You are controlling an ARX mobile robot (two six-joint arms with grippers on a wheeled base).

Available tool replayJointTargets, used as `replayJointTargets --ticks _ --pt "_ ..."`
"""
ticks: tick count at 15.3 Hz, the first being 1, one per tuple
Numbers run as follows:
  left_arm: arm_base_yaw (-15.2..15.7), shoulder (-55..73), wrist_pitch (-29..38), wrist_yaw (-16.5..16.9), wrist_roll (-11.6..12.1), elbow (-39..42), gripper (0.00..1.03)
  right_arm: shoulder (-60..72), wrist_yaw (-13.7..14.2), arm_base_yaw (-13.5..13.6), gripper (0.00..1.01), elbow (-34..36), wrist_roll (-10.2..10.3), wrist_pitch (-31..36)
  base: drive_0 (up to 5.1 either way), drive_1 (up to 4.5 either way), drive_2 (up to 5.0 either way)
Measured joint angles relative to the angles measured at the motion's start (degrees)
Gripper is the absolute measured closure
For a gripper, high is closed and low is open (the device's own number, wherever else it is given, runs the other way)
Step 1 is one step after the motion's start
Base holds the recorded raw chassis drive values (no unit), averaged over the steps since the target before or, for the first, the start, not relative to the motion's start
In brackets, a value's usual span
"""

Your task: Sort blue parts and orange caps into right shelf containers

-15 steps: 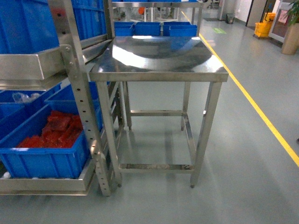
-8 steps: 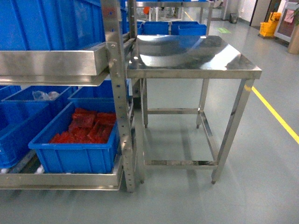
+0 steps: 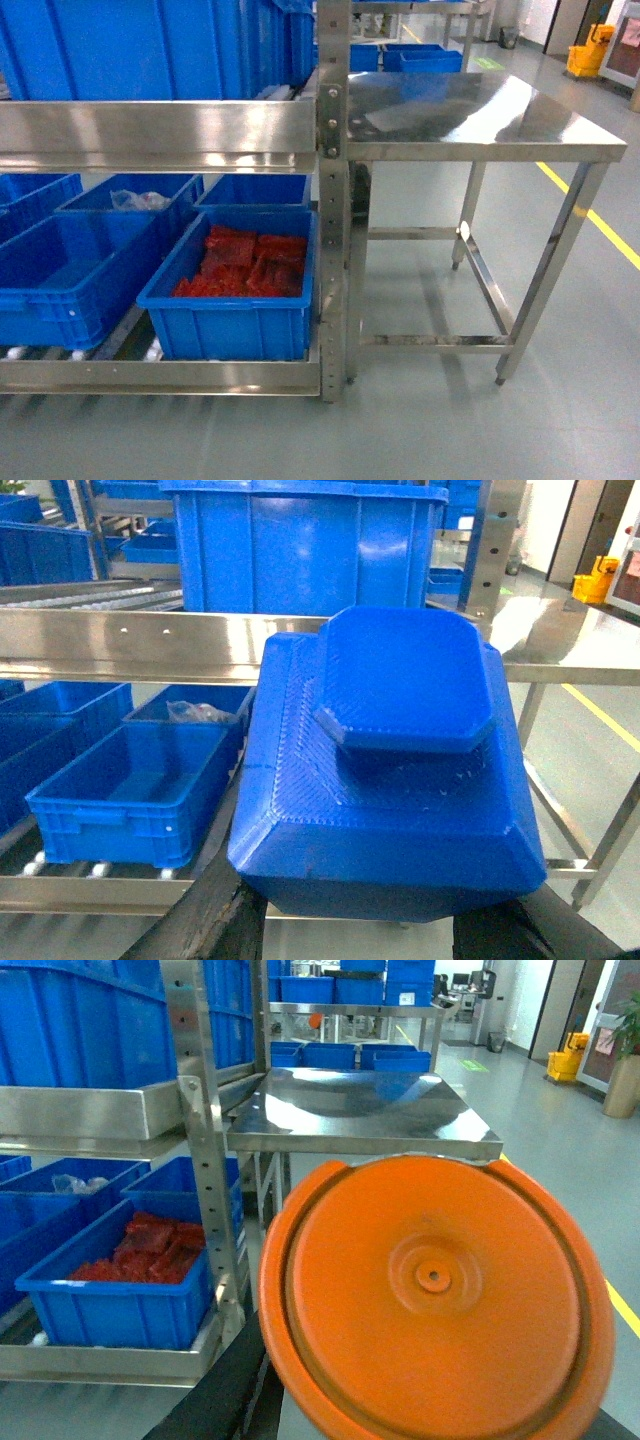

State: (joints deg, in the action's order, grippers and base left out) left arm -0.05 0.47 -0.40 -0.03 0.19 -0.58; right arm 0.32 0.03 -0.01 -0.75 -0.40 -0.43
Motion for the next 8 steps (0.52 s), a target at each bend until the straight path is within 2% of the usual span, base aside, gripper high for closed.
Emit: replayJointTargets --ticks 8 --pt "0.0 0.0 0.0 0.0 0.0 0.0 0.61 0.0 0.0 0.0 0.58 0.0 0.0 0.1 -4.9 1.38 3.4"
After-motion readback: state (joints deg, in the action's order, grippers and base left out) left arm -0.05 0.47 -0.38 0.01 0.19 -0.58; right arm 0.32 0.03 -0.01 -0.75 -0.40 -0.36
